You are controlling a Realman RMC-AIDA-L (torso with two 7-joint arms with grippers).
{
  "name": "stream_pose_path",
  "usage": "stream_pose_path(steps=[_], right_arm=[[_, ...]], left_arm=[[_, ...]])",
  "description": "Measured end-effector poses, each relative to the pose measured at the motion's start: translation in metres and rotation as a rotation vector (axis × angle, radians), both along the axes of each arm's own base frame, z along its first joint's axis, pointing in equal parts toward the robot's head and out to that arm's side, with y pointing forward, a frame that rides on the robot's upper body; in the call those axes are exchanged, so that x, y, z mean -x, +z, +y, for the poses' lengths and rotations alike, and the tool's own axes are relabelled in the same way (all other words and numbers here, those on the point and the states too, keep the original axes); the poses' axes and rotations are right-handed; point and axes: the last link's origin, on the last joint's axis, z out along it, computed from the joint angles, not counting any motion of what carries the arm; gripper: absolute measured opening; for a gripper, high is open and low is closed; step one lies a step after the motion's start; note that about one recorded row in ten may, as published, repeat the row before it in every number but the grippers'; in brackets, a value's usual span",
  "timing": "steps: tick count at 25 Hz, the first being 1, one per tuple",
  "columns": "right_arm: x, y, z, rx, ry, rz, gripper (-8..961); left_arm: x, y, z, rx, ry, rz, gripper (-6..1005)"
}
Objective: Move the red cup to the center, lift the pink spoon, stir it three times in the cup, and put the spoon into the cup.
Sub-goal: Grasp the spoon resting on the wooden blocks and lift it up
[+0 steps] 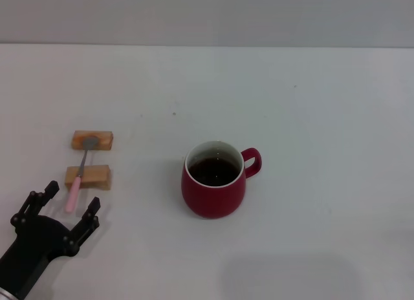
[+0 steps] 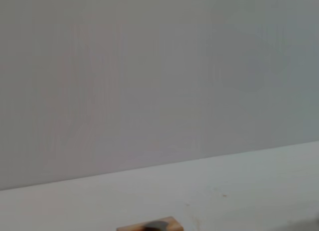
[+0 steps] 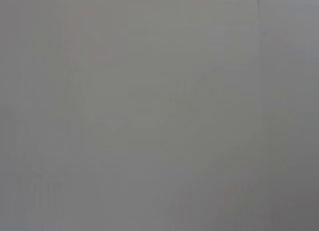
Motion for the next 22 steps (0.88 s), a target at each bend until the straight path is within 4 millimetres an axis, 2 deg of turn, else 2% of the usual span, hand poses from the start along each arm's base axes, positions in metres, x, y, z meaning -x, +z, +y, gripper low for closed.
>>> stream_pose_path(steps=[22], right_arm=[[0.001,0.0014,0.0038,-0.004,0.009,-0.002,694]], left_arm=[[0.0033,-0.0025,-0.0006,0.012,0.023,0.012,710]])
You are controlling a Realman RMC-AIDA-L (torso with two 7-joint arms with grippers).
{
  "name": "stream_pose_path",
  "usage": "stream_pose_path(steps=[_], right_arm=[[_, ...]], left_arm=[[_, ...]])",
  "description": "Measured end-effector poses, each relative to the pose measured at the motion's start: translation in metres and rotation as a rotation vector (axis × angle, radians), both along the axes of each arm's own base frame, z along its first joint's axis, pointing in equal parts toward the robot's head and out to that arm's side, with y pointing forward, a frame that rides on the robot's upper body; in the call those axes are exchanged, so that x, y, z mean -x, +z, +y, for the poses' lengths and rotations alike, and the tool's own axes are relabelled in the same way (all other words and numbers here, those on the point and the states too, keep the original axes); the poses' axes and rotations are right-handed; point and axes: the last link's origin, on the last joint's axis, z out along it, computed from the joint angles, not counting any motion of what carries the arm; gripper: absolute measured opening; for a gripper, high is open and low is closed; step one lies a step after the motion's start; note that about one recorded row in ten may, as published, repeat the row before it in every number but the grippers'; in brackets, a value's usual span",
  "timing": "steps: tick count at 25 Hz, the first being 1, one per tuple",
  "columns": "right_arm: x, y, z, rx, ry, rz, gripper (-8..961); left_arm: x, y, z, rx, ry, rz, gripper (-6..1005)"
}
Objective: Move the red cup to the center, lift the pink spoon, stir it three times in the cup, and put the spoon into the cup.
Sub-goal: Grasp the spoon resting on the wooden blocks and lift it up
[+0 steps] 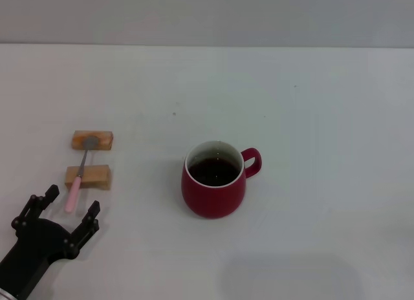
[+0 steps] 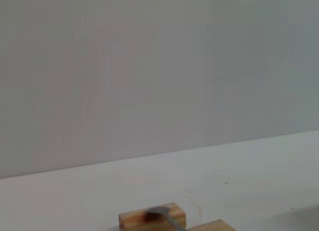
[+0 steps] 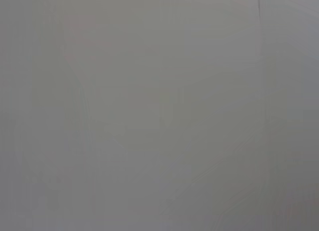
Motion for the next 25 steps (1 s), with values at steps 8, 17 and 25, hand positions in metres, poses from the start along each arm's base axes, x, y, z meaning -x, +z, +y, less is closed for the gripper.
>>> stream_pose_path(steps=[8,17,25], right_arm=[[0.0004,-0.0001,0.0006,0.001,0.002,0.0,694],[-0.0004,-0.0005,-0.002,0.004,-0.002,-0.001,695],[-0.0005,-0.0006,-0.0023,0.004,-0.002,-0.001,689]], left_arm=[[0.0009,0.002,0.0012,-0.012,0.007,-0.001,705],[-0.0001,0.0016,0.001,-0.011,0.001,-0.003,688],[0.001,0.002,0.0003,-0.013,0.008,-0.003,641]])
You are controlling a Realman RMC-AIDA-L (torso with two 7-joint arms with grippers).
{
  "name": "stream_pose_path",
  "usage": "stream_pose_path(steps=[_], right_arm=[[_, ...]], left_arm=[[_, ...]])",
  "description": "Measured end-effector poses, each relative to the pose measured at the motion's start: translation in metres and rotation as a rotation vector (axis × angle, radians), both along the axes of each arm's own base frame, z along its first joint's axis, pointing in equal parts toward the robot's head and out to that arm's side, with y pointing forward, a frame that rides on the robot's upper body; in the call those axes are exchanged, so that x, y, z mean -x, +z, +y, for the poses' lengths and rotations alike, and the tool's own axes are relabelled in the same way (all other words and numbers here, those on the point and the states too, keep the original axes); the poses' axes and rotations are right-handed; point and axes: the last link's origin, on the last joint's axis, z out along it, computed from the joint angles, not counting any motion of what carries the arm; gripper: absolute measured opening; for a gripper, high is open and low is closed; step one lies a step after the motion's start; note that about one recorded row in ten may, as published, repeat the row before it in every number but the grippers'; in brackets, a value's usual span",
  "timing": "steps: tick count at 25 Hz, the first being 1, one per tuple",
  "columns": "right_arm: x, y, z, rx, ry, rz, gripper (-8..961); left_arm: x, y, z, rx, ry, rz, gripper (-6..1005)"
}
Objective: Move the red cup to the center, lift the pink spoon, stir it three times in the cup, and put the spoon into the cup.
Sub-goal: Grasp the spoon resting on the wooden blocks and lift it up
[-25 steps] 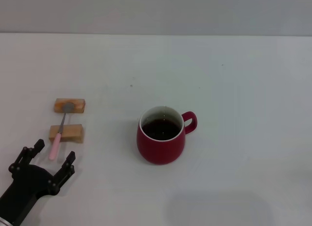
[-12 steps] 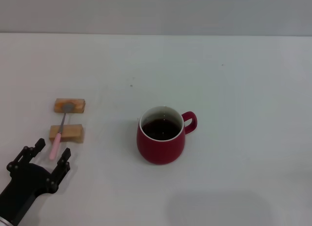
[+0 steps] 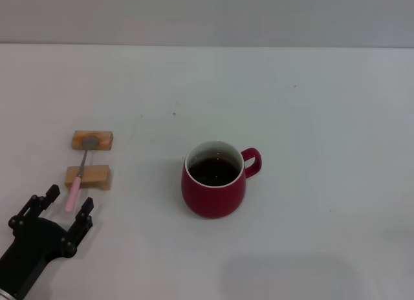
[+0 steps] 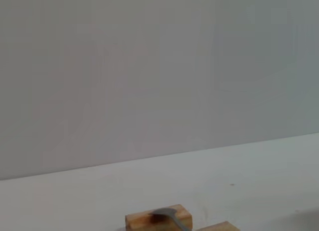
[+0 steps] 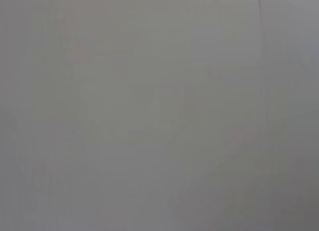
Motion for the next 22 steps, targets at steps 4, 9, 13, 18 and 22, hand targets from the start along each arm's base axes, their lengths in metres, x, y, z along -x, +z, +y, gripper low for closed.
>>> stream_pose_path(steps=[4,9,13,18,22], right_arm=[[-0.0001,0.0,-0.0002,0.0,-0.001,0.0,690],[0.0007,0.0008,-0.0006,-0.006,0.004,-0.002,690],[0.0011,0.0012,-0.0007,-0.009,0.007,-0.004,691],[0.0013,0.0014,-0.0007,-0.01,0.008,-0.004,691],[0.0023,0.0022,0.0001,-0.015,0.015,-0.007,691]], left_arm=[[-0.0001,0.0001,0.0,-0.002,0.001,-0.002,636],[-0.0003,0.0001,0.0011,0.0,0.0,-0.005,630],[-0.0008,0.0001,0.0018,0.0,-0.001,-0.007,626],[-0.0006,0.0003,0.0022,0.002,-0.004,-0.003,620],[0.0004,0.0004,0.0021,-0.006,0.0,0.013,573]])
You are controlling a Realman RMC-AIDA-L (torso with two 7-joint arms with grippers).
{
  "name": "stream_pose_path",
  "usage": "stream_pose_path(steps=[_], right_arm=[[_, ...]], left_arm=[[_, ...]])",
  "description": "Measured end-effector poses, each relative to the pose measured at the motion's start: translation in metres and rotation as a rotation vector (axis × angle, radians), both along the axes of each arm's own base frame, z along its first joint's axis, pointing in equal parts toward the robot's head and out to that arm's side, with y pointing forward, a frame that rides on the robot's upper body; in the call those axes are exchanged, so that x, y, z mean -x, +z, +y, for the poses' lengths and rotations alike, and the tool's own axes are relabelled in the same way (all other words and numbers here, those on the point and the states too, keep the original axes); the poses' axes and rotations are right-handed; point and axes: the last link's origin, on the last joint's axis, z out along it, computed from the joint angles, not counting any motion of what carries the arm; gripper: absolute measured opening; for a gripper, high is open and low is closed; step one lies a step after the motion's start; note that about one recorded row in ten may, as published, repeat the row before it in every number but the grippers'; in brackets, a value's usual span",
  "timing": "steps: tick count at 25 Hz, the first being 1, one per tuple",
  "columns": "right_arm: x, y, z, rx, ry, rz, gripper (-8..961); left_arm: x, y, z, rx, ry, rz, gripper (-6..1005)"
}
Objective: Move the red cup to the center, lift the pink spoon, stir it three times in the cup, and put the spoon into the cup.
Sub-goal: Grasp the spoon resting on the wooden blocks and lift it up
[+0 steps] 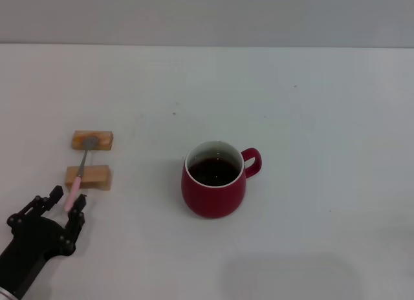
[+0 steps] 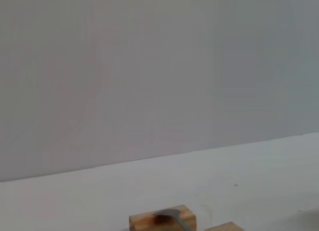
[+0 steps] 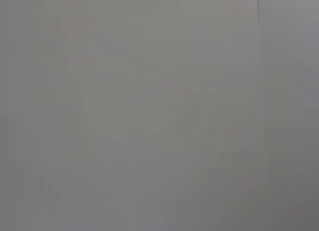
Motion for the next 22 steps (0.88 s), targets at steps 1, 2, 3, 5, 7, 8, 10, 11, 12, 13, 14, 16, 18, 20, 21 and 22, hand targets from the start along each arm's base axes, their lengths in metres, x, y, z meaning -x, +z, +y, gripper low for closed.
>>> stream_pose_path(steps=[1,2,3,5,7,8,10,11,12,13,14,16,18,20,21,22], right_arm=[[0.0,0.0,0.0,-0.001,0.002,-0.001,691],[0.0,0.0,0.0,-0.002,0.003,-0.001,691],[0.0,0.001,0.0,-0.003,0.003,-0.002,691],[0.0,0.001,-0.001,-0.005,0.003,-0.003,690],[0.0,0.001,-0.001,-0.005,0.002,-0.003,690],[0.0,0.001,-0.001,-0.005,0.001,-0.003,690],[0.0,0.001,-0.001,-0.003,-0.001,-0.002,690],[-0.001,0.001,-0.001,-0.001,-0.002,-0.001,690],[-0.001,0.0,-0.001,0.0,-0.004,-0.001,690],[-0.001,0.0,-0.001,0.001,-0.005,0.0,690],[-0.001,0.0,-0.001,0.002,-0.005,0.0,691],[-0.001,0.0,-0.001,0.003,-0.005,0.0,691],[-0.001,-0.001,-0.001,0.008,-0.003,0.001,691],[0.0,-0.002,-0.001,0.012,-0.001,0.001,690],[0.0,-0.002,-0.001,0.012,-0.001,0.001,690],[0.0,-0.002,-0.001,0.013,-0.001,0.001,690]], left_arm=[[0.0,0.0,0.0,-0.005,0.003,0.004,530],[0.001,0.0,0.001,-0.007,0.007,0.006,488],[0.001,0.0,0.001,-0.007,0.009,0.006,445],[0.001,0.0,0.002,-0.007,0.01,0.006,369],[0.0,0.0,0.003,-0.009,0.009,0.005,305],[0.0,0.0,0.003,-0.009,0.008,0.005,272],[-0.001,0.0,0.004,-0.011,0.003,0.003,207],[-0.002,0.0,0.004,-0.012,-0.002,0.002,203],[-0.003,0.0,0.005,-0.012,-0.007,0.001,199],[-0.004,0.0,0.006,-0.013,-0.012,0.001,196],[-0.005,0.0,0.007,-0.015,-0.017,0.001,192],[-0.008,0.001,0.008,-0.024,-0.034,0.004,185],[-0.012,0.004,0.009,-0.041,-0.064,-0.001,177],[-0.016,0.008,0.01,-0.056,-0.087,-0.013,177],[-0.019,0.01,0.01,-0.069,-0.107,-0.028,177],[-0.021,0.012,0.012,-0.076,-0.12,-0.038,177]])
